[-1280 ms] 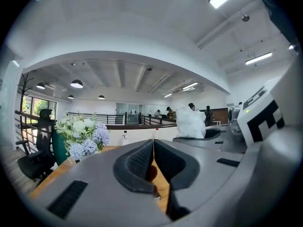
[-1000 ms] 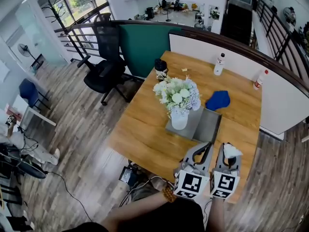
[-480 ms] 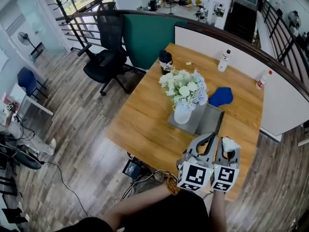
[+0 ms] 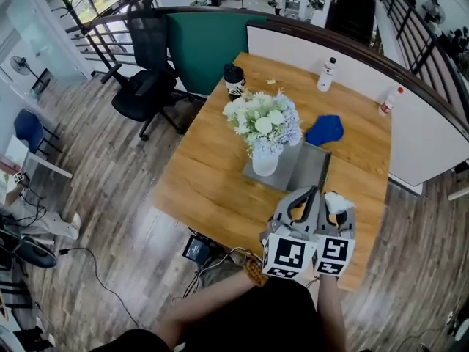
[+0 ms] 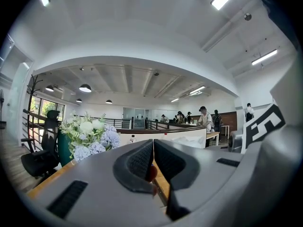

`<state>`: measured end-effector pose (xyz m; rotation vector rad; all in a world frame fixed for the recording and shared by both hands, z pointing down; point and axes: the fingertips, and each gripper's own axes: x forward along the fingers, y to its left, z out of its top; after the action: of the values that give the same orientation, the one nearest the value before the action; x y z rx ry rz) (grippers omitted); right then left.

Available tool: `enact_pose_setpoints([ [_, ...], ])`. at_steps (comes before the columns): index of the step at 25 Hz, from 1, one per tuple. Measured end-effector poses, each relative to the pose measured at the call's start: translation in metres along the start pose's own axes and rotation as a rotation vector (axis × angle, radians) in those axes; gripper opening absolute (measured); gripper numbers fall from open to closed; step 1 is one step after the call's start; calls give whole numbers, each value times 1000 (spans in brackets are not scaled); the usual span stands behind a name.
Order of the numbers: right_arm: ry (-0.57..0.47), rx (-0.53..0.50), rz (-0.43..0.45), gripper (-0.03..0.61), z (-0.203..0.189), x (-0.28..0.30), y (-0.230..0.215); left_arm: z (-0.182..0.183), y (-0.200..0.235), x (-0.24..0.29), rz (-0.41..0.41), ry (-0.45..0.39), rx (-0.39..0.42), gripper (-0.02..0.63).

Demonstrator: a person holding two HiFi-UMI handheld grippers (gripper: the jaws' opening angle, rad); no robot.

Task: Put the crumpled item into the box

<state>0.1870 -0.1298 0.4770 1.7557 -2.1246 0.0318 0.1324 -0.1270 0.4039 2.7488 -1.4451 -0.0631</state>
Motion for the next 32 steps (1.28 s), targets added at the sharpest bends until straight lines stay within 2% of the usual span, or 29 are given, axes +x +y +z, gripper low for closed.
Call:
enact_pose_setpoints([
  [32,100,80,5,84,-52,25,-9,-28,-1,10,-13,71,-1,25],
])
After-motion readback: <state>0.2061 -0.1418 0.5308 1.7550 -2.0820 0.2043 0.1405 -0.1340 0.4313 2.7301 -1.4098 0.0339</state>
